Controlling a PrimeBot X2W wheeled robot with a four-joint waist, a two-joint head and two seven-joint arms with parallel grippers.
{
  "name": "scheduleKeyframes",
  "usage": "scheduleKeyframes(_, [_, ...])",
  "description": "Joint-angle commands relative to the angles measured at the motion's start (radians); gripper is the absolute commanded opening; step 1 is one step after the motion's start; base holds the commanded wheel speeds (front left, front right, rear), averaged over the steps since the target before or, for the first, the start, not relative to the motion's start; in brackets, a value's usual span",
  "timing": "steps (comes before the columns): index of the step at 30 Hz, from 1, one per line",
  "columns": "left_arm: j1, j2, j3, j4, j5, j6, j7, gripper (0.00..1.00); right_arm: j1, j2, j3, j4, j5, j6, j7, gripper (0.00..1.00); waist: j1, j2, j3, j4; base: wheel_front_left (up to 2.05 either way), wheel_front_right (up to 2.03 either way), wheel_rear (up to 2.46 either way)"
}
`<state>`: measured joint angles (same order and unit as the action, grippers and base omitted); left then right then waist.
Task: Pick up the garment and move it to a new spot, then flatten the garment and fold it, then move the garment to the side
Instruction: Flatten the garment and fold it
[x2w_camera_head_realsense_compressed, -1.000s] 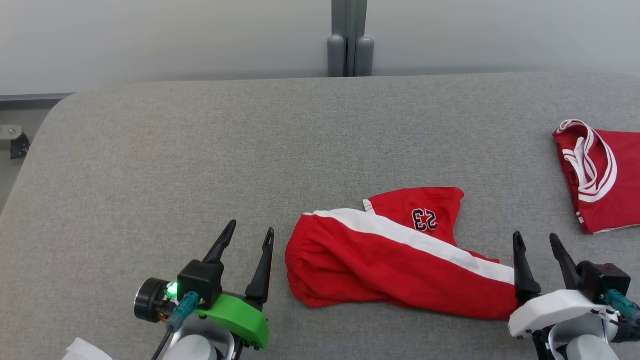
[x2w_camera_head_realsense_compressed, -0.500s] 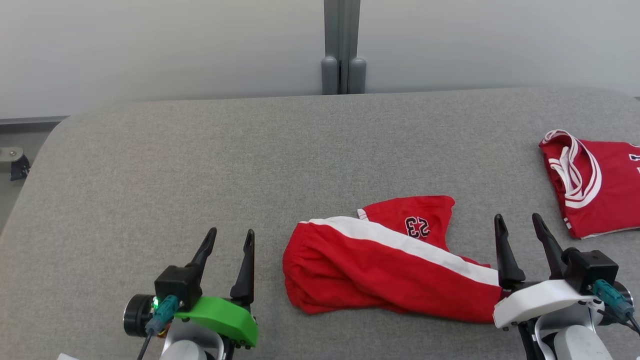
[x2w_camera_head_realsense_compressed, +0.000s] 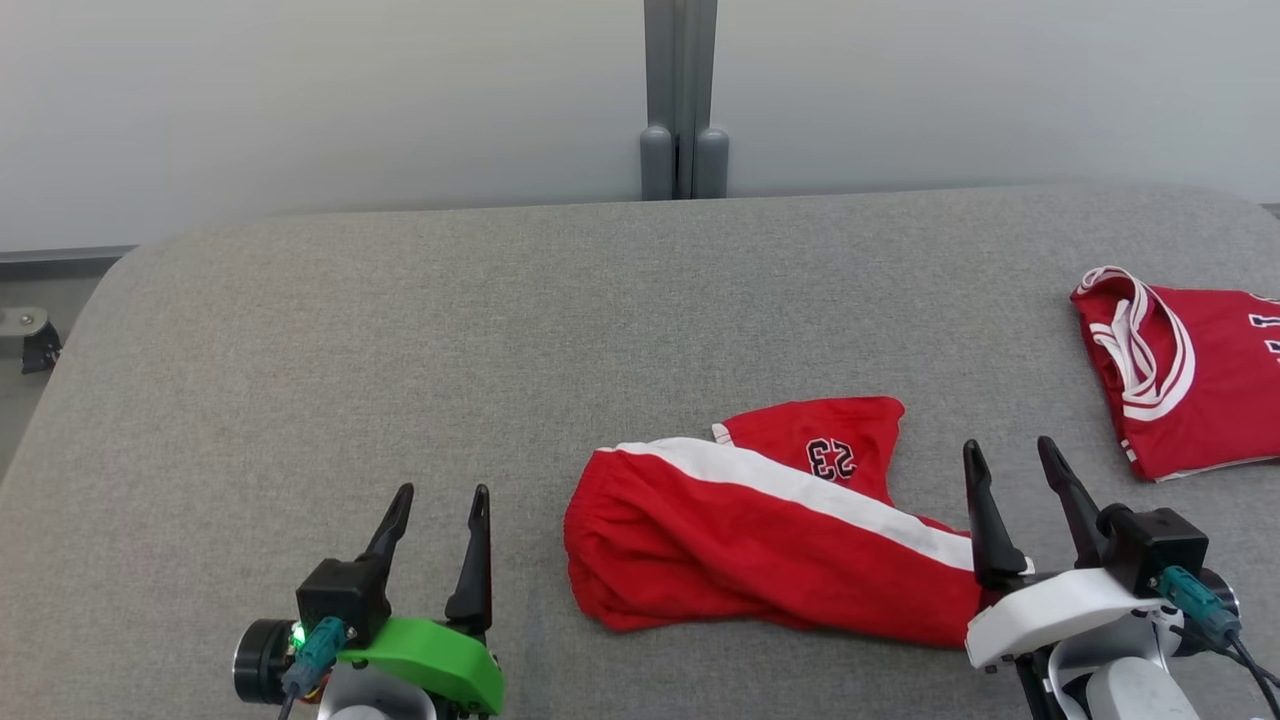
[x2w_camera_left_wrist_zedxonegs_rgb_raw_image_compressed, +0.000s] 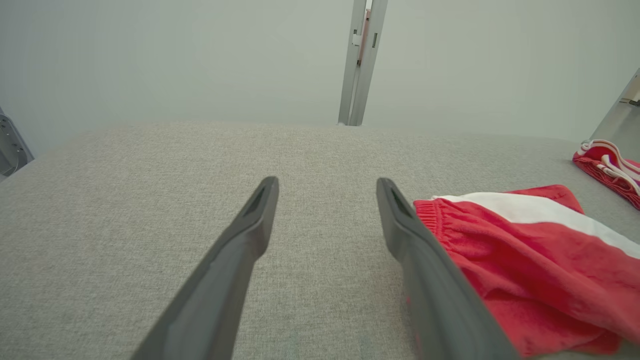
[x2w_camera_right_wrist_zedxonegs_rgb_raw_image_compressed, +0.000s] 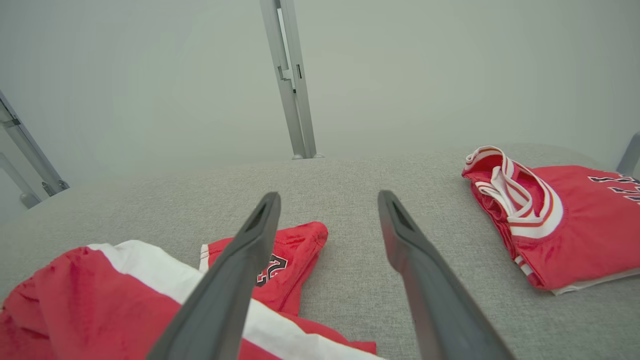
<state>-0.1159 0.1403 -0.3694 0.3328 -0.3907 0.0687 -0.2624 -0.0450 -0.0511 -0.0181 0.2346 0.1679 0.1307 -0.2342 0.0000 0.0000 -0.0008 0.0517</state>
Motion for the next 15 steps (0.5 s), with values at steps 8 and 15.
scheduleKeyframes(8, [0.020, -0.022, 0.033, 0.011, 0.047, -0.029, -0.003, 1.00, -0.001, 0.000, 0.026, 0.012, 0.002, 0.000, 0.000, 1.00, 0.0000, 0.0000, -0.003, 0.014, 0.00, 0.00, 0.00])
scheduleKeyframes(15, [0.011, -0.037, 0.055, 0.009, 0.072, -0.044, -0.003, 1.00, -0.062, -0.004, 0.144, 0.025, -0.003, 0.000, 0.043, 1.00, 0.0000, 0.0000, 0.012, 0.025, 0.00, 0.00, 0.00])
